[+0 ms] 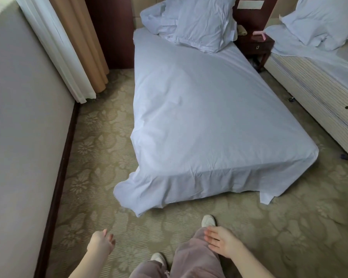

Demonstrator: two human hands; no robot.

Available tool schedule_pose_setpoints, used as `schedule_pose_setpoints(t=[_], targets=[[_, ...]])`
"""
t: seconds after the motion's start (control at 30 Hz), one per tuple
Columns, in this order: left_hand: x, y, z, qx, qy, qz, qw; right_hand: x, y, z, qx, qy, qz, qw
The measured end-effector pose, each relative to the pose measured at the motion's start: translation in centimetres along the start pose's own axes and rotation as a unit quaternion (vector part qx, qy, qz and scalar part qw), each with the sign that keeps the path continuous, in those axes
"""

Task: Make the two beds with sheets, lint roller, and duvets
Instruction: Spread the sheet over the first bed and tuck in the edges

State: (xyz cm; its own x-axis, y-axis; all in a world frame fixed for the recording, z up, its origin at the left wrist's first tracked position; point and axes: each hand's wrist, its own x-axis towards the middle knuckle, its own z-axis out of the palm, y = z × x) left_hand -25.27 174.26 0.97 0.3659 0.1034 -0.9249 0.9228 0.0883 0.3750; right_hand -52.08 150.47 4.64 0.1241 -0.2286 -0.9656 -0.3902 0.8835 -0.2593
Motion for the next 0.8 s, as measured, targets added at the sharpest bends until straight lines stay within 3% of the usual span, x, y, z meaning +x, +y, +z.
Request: schedule_pose_setpoints(t=[0.1,0.23,0.43,0.8], targets=[[-0.1,0.5,1.8,-0.006,0.018,-0.021,1.000,-0.1,0.2,0.0,0.003,0.001,0.000,1.000],[-1.8,1.2,3.5,0.089,-0.008,0.021,0.996,0.2,-0.2,0.7,-0.011,0.010,-0.017,1.000],[-1.0,3.3,5.8,0.174,-0.036,0.083,0.981,0.2,-3.5,1.6,0.013,0.080,-0.136,0.987],[0.5,4.9,15.2,0.306,-0.069,0.134,0.940,2.3,-12.3,0.4,-0.125,0.161,-0.229,0.952]])
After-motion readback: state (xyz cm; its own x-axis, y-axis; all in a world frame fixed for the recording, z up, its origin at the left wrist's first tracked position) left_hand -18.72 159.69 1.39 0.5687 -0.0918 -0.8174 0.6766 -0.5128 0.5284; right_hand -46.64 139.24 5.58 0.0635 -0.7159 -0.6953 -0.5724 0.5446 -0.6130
